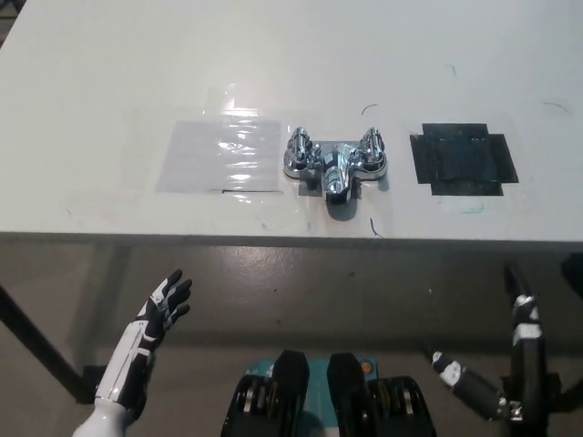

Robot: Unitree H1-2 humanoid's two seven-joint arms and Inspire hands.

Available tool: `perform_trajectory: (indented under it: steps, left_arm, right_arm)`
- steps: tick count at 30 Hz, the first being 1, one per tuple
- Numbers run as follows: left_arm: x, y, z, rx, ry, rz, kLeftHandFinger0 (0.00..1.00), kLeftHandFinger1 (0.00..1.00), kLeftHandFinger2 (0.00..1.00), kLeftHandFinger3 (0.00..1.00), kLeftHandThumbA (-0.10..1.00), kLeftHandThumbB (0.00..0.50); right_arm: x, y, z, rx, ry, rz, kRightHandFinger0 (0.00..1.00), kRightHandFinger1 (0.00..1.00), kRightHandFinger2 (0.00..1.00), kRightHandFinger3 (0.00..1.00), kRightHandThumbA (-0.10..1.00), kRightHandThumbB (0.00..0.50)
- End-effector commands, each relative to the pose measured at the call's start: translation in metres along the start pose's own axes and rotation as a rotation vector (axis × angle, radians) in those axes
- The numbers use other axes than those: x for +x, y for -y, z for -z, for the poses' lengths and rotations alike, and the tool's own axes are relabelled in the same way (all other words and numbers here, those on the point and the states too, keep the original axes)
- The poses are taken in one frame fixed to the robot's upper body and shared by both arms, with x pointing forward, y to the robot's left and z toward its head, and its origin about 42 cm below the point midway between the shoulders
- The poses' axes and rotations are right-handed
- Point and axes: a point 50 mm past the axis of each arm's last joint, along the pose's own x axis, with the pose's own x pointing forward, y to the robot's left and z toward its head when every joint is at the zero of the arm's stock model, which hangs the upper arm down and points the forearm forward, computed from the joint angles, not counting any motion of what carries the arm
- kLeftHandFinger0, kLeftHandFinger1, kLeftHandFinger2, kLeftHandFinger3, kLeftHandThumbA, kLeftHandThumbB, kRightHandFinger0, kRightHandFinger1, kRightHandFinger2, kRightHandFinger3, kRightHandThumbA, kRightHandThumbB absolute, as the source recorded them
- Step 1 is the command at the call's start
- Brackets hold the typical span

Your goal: The faucet is at the center of the desk and the robot turn off the faucet by turning the right faucet handle using the right hand

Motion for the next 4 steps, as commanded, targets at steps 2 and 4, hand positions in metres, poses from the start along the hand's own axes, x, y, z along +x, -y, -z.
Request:
perform_trajectory:
  steps: [2,4]
  left_arm:
    - [-0.0022,-0.0049,-0.0007,0.017,0.034,-0.008,1.00,1.00,1.00,1.00,0.98,0.280]
    - [-0.0062,-0.0048,0.0047,0.019,0.024,-0.015,1.00,1.00,1.00,1.00,0.97,0.280]
  right_arm:
    - [-0.0098,-0.0118,0.0208,0.056,-0.060,-0.060,1.00,1.00,1.00,1.00,1.00,0.184]
    - [-0.0121,-0.0147,0.0223,0.075,-0.074,-0.074,1.00,1.00,1.00,1.00,1.00,0.159]
